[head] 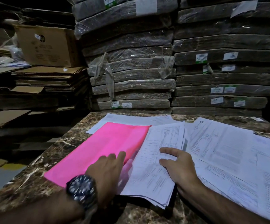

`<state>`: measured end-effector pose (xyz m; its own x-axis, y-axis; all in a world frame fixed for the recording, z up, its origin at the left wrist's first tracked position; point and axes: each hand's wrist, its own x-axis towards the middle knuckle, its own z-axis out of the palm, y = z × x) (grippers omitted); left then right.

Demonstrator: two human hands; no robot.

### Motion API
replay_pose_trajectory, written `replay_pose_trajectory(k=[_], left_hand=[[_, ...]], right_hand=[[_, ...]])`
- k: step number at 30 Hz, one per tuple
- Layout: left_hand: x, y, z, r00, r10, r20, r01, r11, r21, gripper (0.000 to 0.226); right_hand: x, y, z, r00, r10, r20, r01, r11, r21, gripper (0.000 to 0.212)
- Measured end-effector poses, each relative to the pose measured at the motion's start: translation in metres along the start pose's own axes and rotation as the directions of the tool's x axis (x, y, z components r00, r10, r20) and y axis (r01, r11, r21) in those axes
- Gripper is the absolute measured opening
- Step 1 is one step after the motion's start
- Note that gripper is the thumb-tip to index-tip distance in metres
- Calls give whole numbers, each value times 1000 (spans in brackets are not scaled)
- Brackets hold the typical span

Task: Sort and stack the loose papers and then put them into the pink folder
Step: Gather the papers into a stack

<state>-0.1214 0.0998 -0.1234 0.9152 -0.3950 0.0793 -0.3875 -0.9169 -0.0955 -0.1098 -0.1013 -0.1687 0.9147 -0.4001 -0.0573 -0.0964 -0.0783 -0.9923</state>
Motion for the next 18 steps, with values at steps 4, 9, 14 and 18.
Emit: replay_pose_trajectory(k=[4, 9, 14, 18], left_hand=[[42, -8, 7, 985, -108, 131, 97, 991, 88, 37], [55, 1, 5, 986, -101, 131, 94, 994, 58, 35], [51, 1, 9, 999, -42, 16, 41, 999, 30, 34], [54, -7, 7, 999, -38, -7, 38, 999, 7, 34]], right_hand=[[-6, -1, 6, 1000, -5, 17, 5, 1000, 8, 28], [-9, -3, 8, 1000, 15, 18, -15, 1000, -17, 25], [-11, -7, 16, 1000, -4, 17, 5, 998, -63, 24], [-13, -11, 25, 999, -14, 37, 18, 994, -109, 21]])
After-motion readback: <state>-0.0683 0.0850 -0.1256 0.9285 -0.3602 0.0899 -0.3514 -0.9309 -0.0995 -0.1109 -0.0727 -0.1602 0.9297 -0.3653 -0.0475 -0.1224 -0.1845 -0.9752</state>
